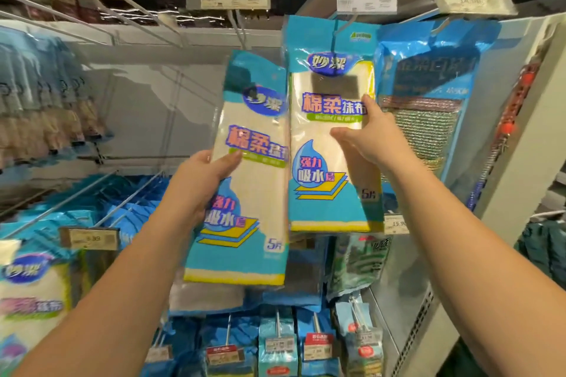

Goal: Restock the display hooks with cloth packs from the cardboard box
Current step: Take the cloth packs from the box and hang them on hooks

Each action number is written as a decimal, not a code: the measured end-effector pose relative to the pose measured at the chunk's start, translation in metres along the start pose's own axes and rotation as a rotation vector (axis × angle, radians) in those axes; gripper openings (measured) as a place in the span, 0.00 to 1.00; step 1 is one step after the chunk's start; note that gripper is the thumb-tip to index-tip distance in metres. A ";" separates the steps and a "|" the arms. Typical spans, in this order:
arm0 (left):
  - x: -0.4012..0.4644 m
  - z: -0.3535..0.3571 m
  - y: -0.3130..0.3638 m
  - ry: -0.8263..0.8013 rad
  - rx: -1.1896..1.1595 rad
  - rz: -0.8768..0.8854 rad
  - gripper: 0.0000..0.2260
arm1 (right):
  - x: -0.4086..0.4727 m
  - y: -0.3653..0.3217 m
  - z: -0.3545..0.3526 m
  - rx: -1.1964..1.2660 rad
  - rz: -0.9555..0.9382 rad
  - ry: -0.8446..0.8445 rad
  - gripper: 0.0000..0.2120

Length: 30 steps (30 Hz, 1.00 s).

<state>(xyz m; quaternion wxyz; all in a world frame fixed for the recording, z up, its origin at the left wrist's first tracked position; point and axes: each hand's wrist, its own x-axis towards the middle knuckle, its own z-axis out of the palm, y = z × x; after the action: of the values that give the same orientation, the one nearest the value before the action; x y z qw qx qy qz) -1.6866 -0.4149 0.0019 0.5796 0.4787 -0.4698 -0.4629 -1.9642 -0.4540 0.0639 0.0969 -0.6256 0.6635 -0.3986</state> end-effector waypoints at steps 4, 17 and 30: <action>-0.004 -0.035 0.001 0.075 -0.038 0.030 0.15 | 0.010 0.005 0.017 -0.074 -0.013 0.067 0.49; -0.029 -0.016 0.001 -0.047 -0.203 -0.016 0.10 | 0.009 -0.002 0.045 -0.198 0.039 0.142 0.45; -0.023 0.037 0.002 -0.218 -0.214 -0.039 0.15 | 0.008 -0.041 -0.037 0.381 -0.324 0.125 0.12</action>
<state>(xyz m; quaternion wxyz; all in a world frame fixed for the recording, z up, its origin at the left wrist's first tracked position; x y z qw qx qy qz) -1.7260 -0.3963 0.0050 0.5637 0.3701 -0.4683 -0.5709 -1.9580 -0.4423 0.1176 0.1068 -0.6683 0.4722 -0.5647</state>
